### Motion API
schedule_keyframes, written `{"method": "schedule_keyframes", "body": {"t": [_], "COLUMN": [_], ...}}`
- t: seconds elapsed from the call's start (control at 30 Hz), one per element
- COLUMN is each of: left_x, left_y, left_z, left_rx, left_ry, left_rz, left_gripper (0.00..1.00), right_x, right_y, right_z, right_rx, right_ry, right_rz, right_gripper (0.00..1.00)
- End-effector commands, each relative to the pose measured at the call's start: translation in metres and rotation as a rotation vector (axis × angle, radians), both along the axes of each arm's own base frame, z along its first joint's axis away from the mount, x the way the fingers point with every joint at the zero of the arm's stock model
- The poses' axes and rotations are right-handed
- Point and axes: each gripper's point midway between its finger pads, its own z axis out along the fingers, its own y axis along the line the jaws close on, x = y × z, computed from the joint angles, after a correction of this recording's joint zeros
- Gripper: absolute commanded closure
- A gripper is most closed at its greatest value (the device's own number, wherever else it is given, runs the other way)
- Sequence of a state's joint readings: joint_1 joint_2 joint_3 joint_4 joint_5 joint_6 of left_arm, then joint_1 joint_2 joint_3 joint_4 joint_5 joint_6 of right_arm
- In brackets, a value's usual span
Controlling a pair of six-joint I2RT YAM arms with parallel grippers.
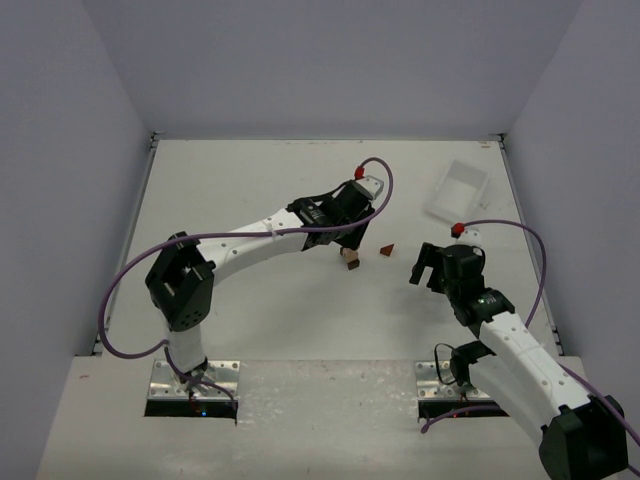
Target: Build the wood block tower
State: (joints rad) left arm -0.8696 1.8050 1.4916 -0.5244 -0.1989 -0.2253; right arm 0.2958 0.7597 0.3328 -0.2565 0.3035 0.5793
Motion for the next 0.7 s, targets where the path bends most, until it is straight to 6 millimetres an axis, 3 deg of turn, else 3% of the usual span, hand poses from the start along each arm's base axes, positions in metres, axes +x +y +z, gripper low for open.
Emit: {"method": "schedule_keyframes", "body": {"t": [0.0, 0.47, 0.67], "left_x": [0.0077, 0.0093, 0.0105], "left_y": [-0.0111, -0.0116, -0.0115], "left_z": [0.0204, 0.0178, 0.0163], "left_rx": [-0.042, -0.039, -0.034], "left_ry": [-0.046, -0.044, -0.045], "left_rz": [0.000, 0.007, 0.012], "left_gripper": [0.89, 0.86, 0.77], "right_x": [0.0032, 0.0033, 0.0034], "right_y": [-0.0015, -0.0004, -0.0009], "right_z": [0.0042, 0.0044, 0.0042], "right_rx": [0.002, 0.002, 0.000], "right_ry": [-0.020, -0.019, -0.019], "right_rz": [-0.009, -0.002, -0.003], "right_gripper": [0.01, 0.01, 0.01]}}
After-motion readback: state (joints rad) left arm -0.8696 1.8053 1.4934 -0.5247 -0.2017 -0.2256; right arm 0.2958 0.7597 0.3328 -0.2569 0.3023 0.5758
